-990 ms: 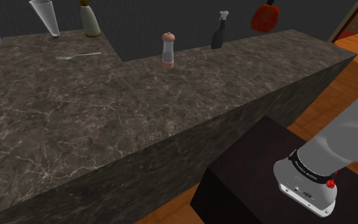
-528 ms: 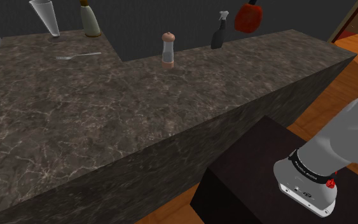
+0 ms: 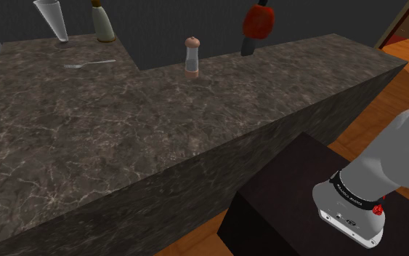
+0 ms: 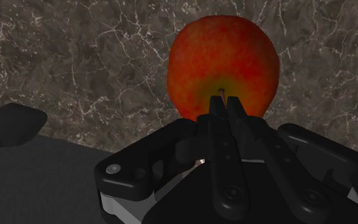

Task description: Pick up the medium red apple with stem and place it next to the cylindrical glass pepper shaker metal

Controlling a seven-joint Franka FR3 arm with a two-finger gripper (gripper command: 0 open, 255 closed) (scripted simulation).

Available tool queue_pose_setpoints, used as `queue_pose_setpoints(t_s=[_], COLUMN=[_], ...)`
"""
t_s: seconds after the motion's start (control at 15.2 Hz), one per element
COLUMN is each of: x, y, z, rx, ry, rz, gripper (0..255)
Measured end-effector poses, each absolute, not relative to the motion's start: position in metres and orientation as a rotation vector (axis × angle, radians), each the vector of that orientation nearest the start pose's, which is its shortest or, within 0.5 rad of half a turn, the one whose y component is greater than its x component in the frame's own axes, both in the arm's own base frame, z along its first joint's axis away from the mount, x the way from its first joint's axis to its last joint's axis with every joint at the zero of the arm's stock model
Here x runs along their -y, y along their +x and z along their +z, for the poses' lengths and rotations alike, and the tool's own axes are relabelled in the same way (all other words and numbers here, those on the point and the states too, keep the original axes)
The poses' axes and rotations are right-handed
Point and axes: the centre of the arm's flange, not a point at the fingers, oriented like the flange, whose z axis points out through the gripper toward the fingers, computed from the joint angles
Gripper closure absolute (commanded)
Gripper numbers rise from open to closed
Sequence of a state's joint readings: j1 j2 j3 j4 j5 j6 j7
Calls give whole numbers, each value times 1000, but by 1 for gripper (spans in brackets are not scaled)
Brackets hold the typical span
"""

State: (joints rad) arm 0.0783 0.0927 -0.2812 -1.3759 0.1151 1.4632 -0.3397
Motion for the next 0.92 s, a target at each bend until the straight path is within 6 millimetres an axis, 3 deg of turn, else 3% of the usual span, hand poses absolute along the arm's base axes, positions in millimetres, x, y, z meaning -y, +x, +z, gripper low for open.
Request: queue_pose_setpoints(t_s=[0.59, 0.92], x=[-15, -26], y=[610, 614], z=[658, 637], rx=[229, 228], ry=[-3047, -3046], rz=[-33, -32], gripper=[255, 255])
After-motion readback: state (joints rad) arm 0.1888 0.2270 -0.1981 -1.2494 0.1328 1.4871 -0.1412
